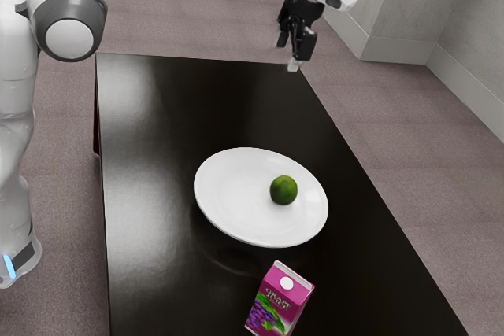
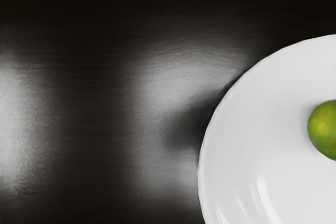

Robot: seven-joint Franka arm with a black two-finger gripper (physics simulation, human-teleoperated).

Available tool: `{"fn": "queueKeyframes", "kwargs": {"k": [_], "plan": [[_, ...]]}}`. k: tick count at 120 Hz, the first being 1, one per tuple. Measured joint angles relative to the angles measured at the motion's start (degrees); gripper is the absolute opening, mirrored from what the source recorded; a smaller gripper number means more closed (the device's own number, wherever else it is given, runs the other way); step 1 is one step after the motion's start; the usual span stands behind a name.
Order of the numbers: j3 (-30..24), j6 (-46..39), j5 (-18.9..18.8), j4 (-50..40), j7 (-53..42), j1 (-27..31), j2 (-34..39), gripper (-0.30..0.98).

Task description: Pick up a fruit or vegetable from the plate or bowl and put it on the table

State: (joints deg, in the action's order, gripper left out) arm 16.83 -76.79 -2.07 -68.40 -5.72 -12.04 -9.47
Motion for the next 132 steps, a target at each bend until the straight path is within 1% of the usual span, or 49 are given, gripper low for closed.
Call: {"fn": "queueKeyframes", "kwargs": {"k": [38,66,76,82,88,92,99,106,111,124,132], "plan": [[-0.9,-4.1,0.1,0.8,-1.4,-0.9,-0.8,0.69],[-2.0,-5.1,2.9,0.8,-2.0,-0.9,-4.2,0.69],[-1.8,-5.7,5.2,0.4,-2.2,-0.5,-6.4,0.69],[-1.7,-6.6,6.0,-1.4,-2.3,-0.8,-6.7,0.69],[-1.5,-8.5,6.6,-5.8,-2.4,-1.9,-5.2,0.69],[-1.3,-10.8,6.9,-10.7,-2.5,-3.2,-3.3,0.69],[0.6,-14.3,7.2,-16.3,-2.6,-6.4,-1.2,0.69],[3.9,-17.0,7.3,-18.9,-2.7,-10.8,-0.4,0.69],[5.3,-18.5,7.4,-20.6,-2.8,-12.9,0.1,0.69],[6.8,-21.3,7.5,-23.6,-2.7,-16.7,1.0,0.69],[7.2,-22.7,7.7,-25.1,-2.7,-18.0,1.5,0.69]]}}
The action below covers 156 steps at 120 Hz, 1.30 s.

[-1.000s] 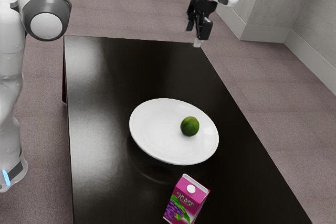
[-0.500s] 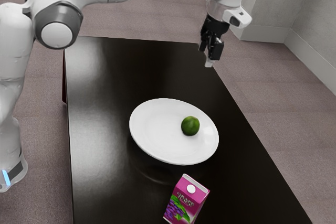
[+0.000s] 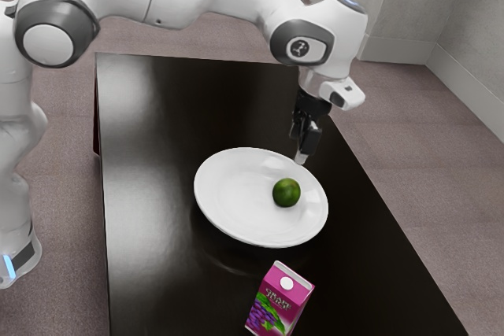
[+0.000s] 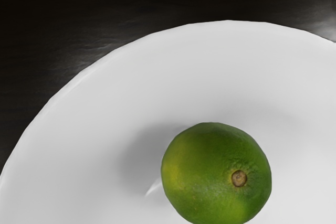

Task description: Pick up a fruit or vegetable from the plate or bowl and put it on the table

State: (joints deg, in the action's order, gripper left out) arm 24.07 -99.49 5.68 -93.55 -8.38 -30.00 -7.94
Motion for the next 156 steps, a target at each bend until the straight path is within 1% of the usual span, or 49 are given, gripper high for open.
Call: {"fn": "queueKeyframes", "kwargs": {"k": [28,60,90,156], "plan": [[0.2,-3.9,0.4,-3.0,0.1,-2.0,0.9,0.69],[0.2,-7.4,0.8,-9.1,0.8,-3.1,3.9,0.69],[0.2,-9.3,2.0,-11.1,1.2,-5.0,4.1,0.69],[0.7,-12.1,3.3,-14.3,1.7,-5.4,4.4,0.69]]}}
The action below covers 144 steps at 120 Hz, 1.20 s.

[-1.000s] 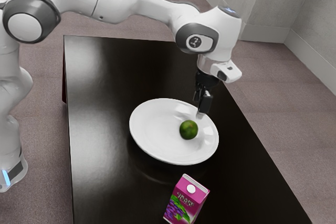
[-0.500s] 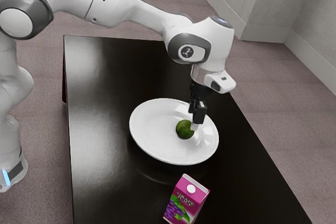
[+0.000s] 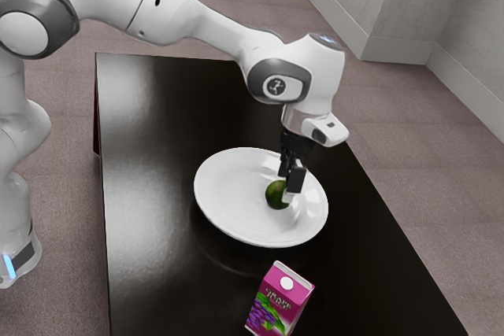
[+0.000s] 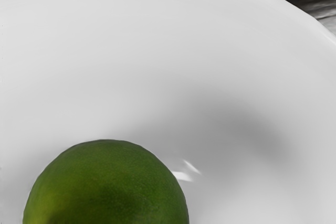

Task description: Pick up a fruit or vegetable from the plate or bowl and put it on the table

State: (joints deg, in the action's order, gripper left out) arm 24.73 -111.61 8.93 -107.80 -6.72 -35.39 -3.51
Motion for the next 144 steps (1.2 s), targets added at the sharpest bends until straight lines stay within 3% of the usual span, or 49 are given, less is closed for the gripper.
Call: {"fn": "queueKeyframes", "kwargs": {"k": [144], "plan": [[2.1,-0.8,0.0,-2.9,0.2,-1.4,1.3,0.69]]}}
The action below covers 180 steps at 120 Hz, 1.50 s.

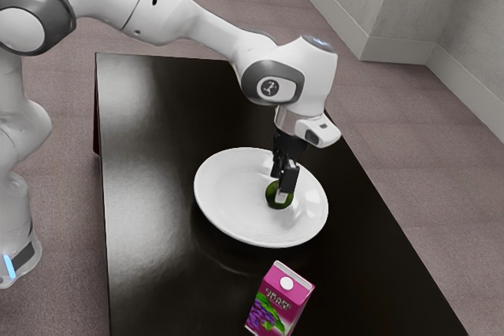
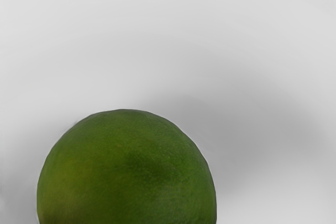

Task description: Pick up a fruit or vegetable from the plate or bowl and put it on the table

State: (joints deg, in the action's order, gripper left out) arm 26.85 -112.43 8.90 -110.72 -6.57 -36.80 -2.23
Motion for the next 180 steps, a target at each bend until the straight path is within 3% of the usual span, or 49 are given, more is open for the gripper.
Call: {"fn": "queueKeyframes", "kwargs": {"k": [136,145,162,180], "plan": [[0.7,-2.9,0.5,-0.8,-0.5,1.1,-3.3,0.68],[0.7,-3.2,1.0,-0.8,-0.5,1.1,-3.7,0.62],[0.7,-3.9,1.3,-0.8,-0.4,1.2,-4.0,0.36],[0.8,-4.3,1.1,-0.8,-0.2,1.0,-3.5,0.35]]}}
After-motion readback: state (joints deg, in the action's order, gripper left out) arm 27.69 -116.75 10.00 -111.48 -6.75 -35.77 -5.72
